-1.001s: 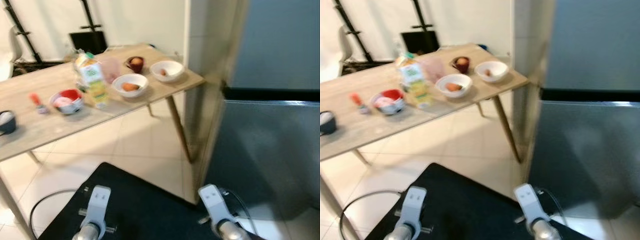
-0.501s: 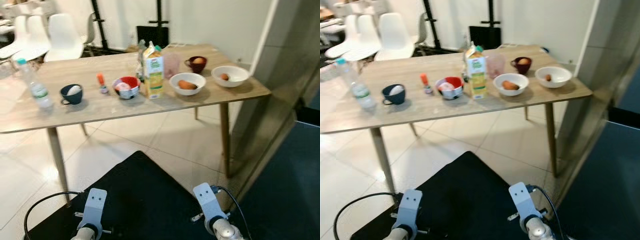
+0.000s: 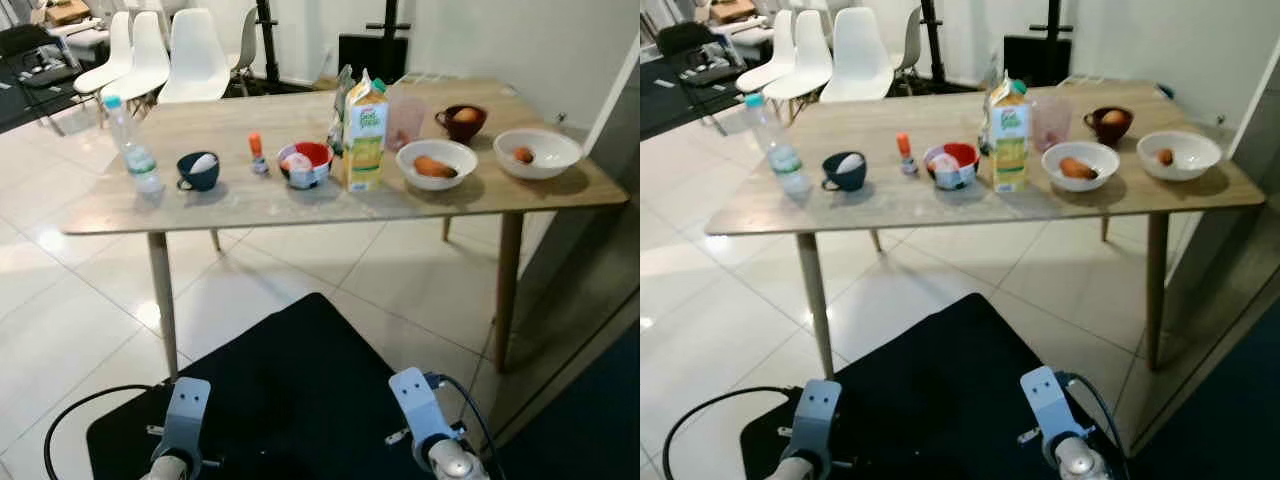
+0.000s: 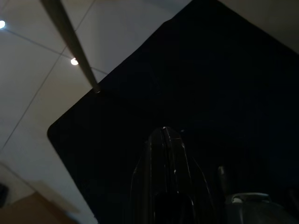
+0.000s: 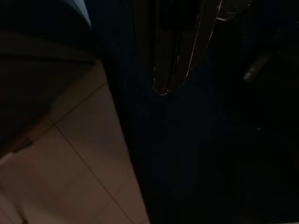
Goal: Restocking fridge
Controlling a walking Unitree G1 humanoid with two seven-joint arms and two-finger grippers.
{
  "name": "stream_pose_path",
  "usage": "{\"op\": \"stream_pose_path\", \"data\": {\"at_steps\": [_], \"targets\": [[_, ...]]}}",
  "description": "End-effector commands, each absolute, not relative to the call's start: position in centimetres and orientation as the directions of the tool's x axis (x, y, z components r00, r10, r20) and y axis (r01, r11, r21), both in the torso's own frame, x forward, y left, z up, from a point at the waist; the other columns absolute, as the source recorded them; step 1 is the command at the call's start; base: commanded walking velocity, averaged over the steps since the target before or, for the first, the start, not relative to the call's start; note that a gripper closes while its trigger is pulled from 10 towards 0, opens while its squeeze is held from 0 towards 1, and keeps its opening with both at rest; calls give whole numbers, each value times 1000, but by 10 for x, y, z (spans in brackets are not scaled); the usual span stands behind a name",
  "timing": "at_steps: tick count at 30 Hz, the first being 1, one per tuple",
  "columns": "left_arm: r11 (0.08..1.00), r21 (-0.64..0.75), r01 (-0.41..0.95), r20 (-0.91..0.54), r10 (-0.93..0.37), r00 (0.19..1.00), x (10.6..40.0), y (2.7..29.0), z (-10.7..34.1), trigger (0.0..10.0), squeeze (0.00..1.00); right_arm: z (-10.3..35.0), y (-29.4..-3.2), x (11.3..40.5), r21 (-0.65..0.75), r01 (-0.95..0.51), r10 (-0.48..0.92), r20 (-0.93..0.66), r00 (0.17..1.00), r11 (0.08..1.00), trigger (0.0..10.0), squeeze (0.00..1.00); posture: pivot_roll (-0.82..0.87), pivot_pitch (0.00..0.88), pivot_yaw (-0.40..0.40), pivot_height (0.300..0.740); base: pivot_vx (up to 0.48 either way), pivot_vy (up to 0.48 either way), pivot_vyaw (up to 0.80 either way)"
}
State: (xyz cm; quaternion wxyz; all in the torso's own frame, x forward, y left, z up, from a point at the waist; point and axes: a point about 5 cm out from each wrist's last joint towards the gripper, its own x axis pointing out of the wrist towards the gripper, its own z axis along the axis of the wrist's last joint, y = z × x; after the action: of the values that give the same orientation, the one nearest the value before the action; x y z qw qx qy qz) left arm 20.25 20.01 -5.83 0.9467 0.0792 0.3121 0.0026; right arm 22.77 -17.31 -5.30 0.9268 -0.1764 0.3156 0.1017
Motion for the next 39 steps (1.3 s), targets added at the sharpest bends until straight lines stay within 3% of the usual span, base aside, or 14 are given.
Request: {"op": "stream_pose_path", "data": {"at_steps": [1,8,17,32,39], "targets": [[989,147,34,-588,60,807,203,202,-58,10000,0,-55,-169,226,-242,-299,84,-631,771,923,10000,0,-71,73,54,740,0,0,0],[990,134,42,-582,44,812,205,200,-57,10000,0,-55,-168,227,-224,-293,87,-639,764,929,10000,0,-70,73,54,740,0,0,0],[991,129,45,-573,38,819,207,199,-55,10000,0,-54,-169,228,-222,-279,79,-635,769,934,10000,0,-69,67,62,740,0,0,-771],[992,120,-35,-552,96,828,202,201,-56,10000,0,-55,-164,227,-230,-322,109,-636,764,918,10000,0,-66,67,57,740,0,0,0],[994,107,-28,-553,83,829,201,200,-57,10000,0,-54,-163,228,-231,-329,116,-631,767,915,10000,0,-67,67,57,740,429,0,0]]}}
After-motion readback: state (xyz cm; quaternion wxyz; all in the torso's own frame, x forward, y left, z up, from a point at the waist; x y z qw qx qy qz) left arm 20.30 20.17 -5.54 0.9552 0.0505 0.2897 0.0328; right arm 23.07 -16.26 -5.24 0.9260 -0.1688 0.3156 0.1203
